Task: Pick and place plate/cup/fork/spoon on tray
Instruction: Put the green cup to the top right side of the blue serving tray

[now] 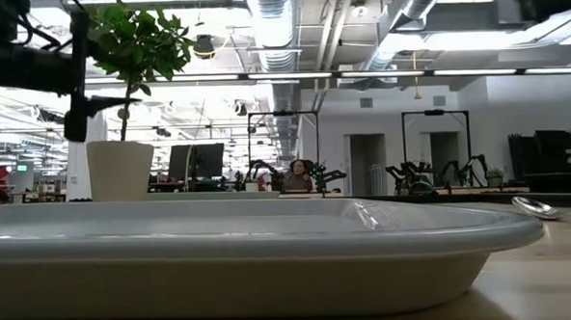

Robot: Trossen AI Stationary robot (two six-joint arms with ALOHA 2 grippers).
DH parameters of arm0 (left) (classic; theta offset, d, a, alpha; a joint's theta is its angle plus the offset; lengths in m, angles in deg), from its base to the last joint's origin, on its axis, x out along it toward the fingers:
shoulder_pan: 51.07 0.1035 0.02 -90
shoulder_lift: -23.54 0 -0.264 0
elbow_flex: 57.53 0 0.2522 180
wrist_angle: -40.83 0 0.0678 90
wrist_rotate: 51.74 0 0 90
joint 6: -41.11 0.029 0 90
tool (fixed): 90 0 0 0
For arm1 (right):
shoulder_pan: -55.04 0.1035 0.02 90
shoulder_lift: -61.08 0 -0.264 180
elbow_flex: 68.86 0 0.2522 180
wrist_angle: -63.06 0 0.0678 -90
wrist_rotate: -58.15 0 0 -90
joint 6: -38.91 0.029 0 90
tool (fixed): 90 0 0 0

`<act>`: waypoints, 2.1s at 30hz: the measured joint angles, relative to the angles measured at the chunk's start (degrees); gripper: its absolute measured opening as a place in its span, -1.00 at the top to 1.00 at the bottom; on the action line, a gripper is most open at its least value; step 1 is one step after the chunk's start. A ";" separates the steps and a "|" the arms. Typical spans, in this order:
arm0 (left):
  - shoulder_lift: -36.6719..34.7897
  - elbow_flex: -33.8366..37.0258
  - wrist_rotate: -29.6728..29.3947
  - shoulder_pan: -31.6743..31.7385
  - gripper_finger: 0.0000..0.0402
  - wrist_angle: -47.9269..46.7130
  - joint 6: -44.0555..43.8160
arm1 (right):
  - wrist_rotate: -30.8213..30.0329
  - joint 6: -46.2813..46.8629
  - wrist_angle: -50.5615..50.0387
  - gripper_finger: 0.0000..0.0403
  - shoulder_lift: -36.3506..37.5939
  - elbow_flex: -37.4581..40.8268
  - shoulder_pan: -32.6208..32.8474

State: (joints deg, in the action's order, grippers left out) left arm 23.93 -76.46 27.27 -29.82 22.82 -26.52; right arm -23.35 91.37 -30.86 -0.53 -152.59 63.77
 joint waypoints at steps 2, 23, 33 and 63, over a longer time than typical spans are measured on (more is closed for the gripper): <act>0.00 0.00 1.32 -0.01 0.02 -2.50 -0.07 | 0.82 5.49 -1.23 0.72 -0.17 0.00 5.60; 0.00 -0.22 -2.29 0.00 0.02 -9.62 3.36 | -4.37 53.06 6.18 -0.12 -9.94 0.00 47.34; 0.00 -0.20 -2.84 0.00 0.02 -9.69 3.38 | -7.24 50.54 19.36 -0.11 -14.54 6.38 49.21; 0.00 -0.11 -2.91 0.00 0.02 -9.73 3.38 | -5.02 54.68 35.71 0.92 -15.50 20.57 55.26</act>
State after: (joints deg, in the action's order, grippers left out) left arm 23.93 -76.58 24.37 -29.82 13.09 -23.14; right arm -28.37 146.04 4.85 -16.03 -132.02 119.03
